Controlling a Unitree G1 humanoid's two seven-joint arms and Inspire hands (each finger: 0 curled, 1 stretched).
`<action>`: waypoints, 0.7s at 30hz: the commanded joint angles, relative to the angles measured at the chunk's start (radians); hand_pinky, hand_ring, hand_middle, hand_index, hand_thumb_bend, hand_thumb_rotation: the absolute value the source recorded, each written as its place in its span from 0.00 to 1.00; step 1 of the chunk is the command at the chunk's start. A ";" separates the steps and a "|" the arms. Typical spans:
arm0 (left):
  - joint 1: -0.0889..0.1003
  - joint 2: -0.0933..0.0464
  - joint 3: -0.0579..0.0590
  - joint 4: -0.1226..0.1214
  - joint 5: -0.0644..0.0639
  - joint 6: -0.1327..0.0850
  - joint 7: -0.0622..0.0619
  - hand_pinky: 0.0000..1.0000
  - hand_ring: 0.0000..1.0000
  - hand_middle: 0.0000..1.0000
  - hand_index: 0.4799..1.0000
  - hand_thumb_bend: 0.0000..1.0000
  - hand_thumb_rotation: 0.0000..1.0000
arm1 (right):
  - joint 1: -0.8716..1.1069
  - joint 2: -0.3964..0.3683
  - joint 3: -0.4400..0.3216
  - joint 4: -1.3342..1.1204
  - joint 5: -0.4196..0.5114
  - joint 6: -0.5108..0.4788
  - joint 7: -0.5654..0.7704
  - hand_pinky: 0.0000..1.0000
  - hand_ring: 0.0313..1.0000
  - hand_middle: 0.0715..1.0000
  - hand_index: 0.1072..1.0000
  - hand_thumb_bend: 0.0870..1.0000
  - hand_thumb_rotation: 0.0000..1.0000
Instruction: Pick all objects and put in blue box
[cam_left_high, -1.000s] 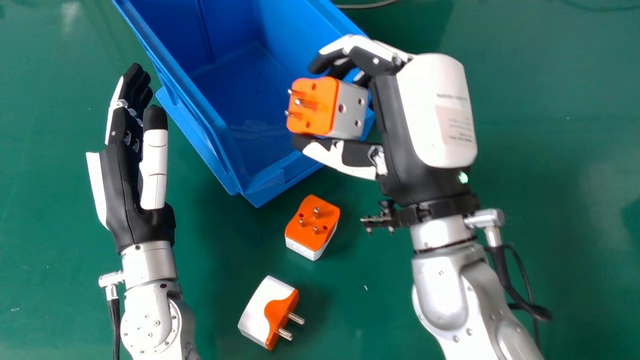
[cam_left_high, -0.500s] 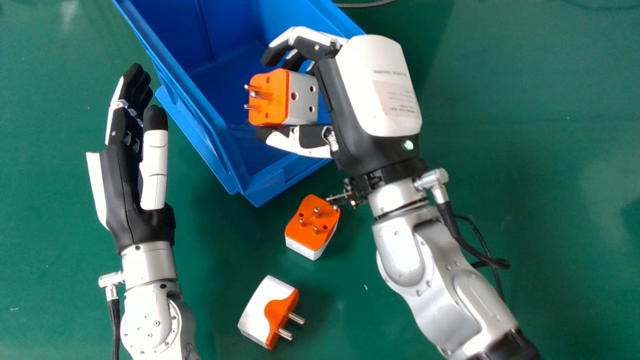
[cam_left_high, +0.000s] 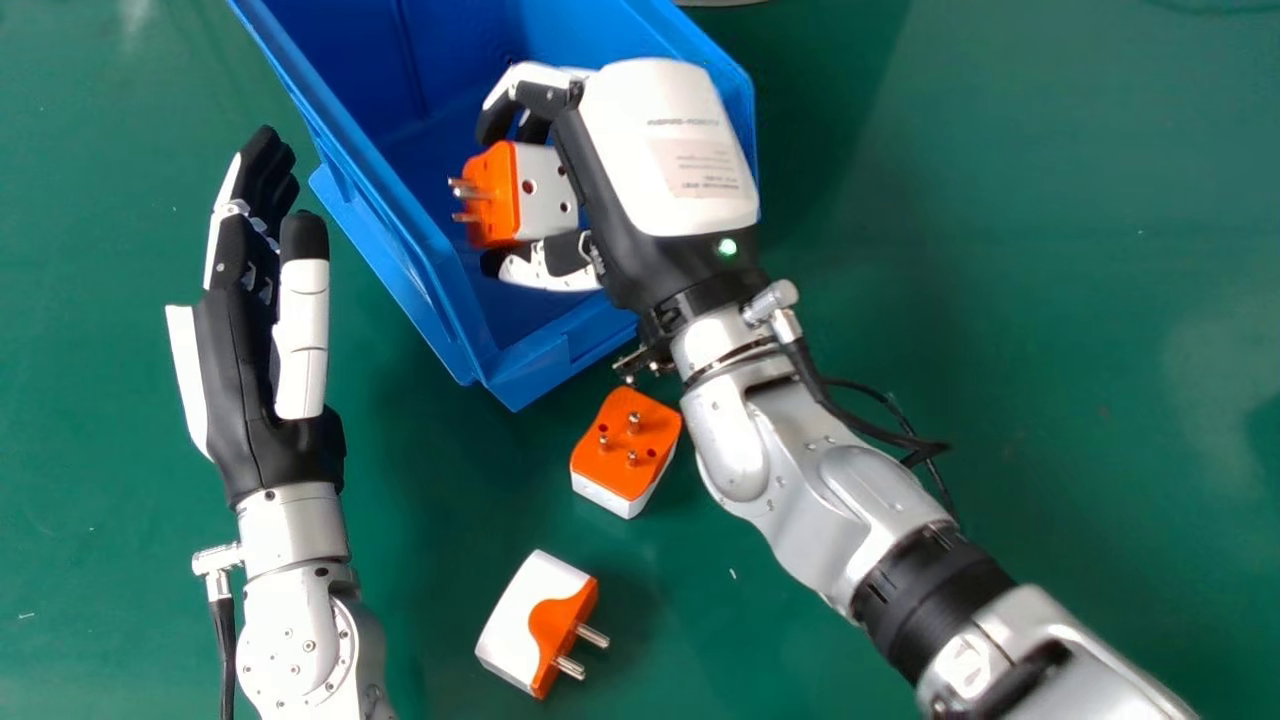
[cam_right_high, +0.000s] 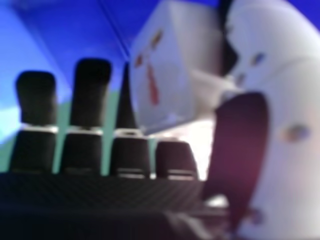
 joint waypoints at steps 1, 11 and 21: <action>-0.013 0.006 -0.005 -0.003 0.016 -0.014 0.010 0.91 0.92 0.90 0.74 0.81 0.80 | -0.066 0.019 0.006 0.055 0.017 -0.020 -0.041 0.30 0.41 0.46 0.47 0.45 0.00; -0.016 0.012 -0.005 0.002 0.027 -0.017 0.022 0.90 0.92 0.90 0.74 0.81 0.80 | -0.121 0.027 0.069 0.203 -0.004 -0.004 -0.042 0.29 0.37 0.42 0.47 0.46 0.00; -0.014 0.010 -0.008 0.000 0.026 -0.016 0.024 0.89 0.92 0.90 0.74 0.81 0.81 | -0.101 -0.006 0.134 0.130 -0.019 0.023 -0.018 0.56 0.65 0.70 0.66 0.67 0.00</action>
